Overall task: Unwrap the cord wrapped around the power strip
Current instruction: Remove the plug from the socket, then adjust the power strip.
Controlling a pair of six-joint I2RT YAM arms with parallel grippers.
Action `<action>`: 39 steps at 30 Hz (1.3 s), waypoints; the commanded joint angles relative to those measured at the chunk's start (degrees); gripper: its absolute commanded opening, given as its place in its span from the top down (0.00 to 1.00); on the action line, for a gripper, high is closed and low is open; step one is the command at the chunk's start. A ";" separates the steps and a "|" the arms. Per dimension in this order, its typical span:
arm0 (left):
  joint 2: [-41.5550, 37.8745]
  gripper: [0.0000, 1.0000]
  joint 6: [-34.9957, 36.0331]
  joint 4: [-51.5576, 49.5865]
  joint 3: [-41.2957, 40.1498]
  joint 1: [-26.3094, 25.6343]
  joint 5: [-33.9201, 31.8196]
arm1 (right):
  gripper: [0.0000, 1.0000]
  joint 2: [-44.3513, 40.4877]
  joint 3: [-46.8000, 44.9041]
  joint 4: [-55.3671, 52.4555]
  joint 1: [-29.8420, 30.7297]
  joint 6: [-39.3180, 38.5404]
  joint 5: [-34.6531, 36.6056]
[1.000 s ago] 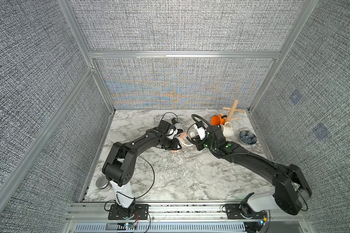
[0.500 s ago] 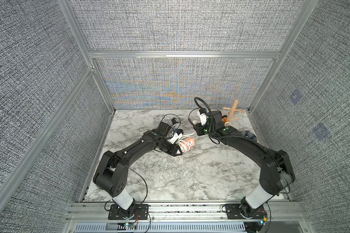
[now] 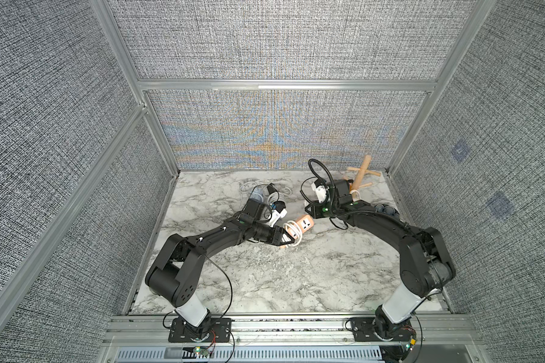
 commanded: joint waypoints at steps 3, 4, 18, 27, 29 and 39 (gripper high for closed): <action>0.55 1.00 -14.08 23.69 -1.42 1.60 -1.10 | 0.49 -1.57 -1.27 -0.78 -0.57 0.33 -5.15; 1.02 1.00 -15.73 24.65 -1.42 1.70 -1.61 | 0.45 -2.05 -1.45 -0.61 -0.85 0.57 -5.39; 2.68 1.00 -25.03 34.41 -3.05 1.14 -9.73 | 0.15 -17.59 -12.10 6.81 -1.55 14.28 -6.75; 2.73 1.00 -25.93 35.24 -3.03 -0.94 -13.97 | 0.15 -22.17 -19.60 23.92 4.49 30.50 -6.50; 2.30 1.00 -25.85 35.08 -3.31 -1.30 -14.60 | 0.15 -20.56 -18.96 25.20 4.92 31.66 -5.51; -0.53 1.00 -19.46 28.89 -1.94 -3.95 -15.32 | 0.16 -13.09 -15.36 28.29 6.50 33.63 -4.45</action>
